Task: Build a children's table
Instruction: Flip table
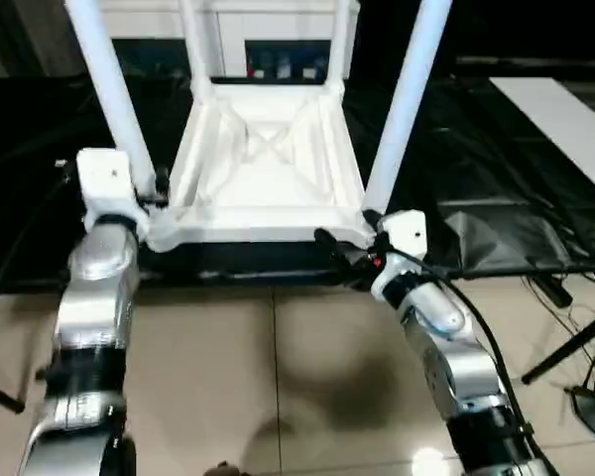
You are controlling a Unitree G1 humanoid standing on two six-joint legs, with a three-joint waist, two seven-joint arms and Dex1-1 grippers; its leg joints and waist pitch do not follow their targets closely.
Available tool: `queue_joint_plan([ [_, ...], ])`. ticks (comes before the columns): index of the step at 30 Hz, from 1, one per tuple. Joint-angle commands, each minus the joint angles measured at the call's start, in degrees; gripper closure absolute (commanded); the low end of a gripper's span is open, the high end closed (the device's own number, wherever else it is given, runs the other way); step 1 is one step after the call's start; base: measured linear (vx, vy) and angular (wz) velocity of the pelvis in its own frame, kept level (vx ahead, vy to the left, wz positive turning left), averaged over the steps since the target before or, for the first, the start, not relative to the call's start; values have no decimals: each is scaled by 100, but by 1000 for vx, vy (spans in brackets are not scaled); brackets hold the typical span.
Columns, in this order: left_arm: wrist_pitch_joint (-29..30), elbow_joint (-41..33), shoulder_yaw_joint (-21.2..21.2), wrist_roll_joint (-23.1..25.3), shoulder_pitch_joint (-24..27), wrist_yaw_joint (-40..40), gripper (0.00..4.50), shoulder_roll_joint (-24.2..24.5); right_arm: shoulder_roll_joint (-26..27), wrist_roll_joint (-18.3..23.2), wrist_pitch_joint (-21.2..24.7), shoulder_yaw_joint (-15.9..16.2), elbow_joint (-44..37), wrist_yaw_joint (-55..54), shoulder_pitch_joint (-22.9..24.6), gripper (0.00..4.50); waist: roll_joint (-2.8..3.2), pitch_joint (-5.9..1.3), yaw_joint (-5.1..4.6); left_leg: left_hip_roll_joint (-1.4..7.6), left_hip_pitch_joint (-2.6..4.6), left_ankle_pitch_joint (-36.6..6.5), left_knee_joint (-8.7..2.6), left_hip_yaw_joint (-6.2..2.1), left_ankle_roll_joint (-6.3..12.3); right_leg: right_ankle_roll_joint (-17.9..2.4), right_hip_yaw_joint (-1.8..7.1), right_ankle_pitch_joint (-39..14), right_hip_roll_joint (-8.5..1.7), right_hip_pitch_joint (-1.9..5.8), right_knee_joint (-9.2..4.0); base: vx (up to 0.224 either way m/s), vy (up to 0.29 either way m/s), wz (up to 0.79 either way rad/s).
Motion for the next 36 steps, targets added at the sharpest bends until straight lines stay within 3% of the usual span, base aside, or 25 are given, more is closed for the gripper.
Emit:
queue_joint_plan([
  [1,-127,394,-96,27,-254,-38,6,26,7,-40,-11,7,81,-56,-150,0,31,-415,2,204,92,-529,-441,-44,78,-1125,223,587,-328,250,-363,0,0,0],
  [6,-320,1428,-130,72,-912,-5,6,153,43,-36,-19,5,114,-83,-236,0,71,-422,-6,202,109,-574,-439,-49,24,-1142,221,655,-330,256,-359,0,0,0],
  [7,-379,1636,1,8,-1101,110,23,171,83,41,10,-18,107,-50,-251,0,125,-433,-2,210,114,-545,-435,-65,-2,-1173,216,789,-339,260,-338,0,0,0],
  [9,-288,1685,169,-124,-1206,206,41,151,112,166,54,-18,66,87,-247,0,102,-443,-6,214,110,-501,-427,-67,-1,-1234,211,1010,-346,286,-319,0,0,0],
  [13,-129,1544,347,-439,-1246,146,52,24,99,349,188,85,-39,415,-158,0,121,-443,-3,219,103,-498,-415,-58,87,-1413,202,1188,-353,303,-310,0,0,0],
  [14,21,1383,426,-556,-1215,226,81,-63,97,365,190,108,-53,453,-121,0,119,-446,3,226,108,-495,-415,-61,87,-1434,201,1191,-355,301,-305,0,0,0],
  [16,89,1338,484,-626,-1220,328,86,-106,108,377,188,97,-53,434,-109,0,122,-441,13,240,115,-558,-415,-54,101,-1493,201,1144,-361,290,-316,0,0,0],
  [18,154,1207,547,-743,-1188,380,85,-181,125,370,161,71,-7,416,-140,0,115,-434,16,232,98,-598,-428,-60,110,-1494,199,1003,-367,306,-323,0,0,0],
  [20,200,1108,562,-769,-1154,406,125,-223,136,368,148,56,24,403,-164,0,116,-430,12,247,110,-653,-434,-59,92,-1481,200,889,-360,292,-332,0,0,0],
  [22,250,979,542,-783,-1103,419,130,-272,144,389,152,35,49,425,-193,0,119,-424,14,245,104,-689,-443,-62,81,-1465,199,824,-362,295,-340,0,0,0],
  [23,260,955,536,-787,-1093,415,130,-280,145,397,153,31,47,434,-194,0,71,-425,18,245,95,-660,-444,-60,96,-1460,202,804,-371,309,-332,0,0,0],
  [24,328,842,516,-817,-1053,373,150,-308,153,469,120,8,46,501,-198,0,68,-425,17,252,94,-631,-443,-54,124,-1449,205,787,-376,304,-336,0,0,0],
  [30,496,676,506,-900,-1008,391,187,-330,132,827,191,-35,-37,898,-146,0,98,-438,44,248,96,-481,-421,-58,225,-1449,197,998,-365,293,-325,0,0,0],
  [36,880,492,624,-1145,-921,459,232,-524,-76,816,433,8,-34,1088,-124,0,134,-438,85,256,111,-537,-423,-57,130,-1479,186,1015,-359,291,-327,0,0,0],
])
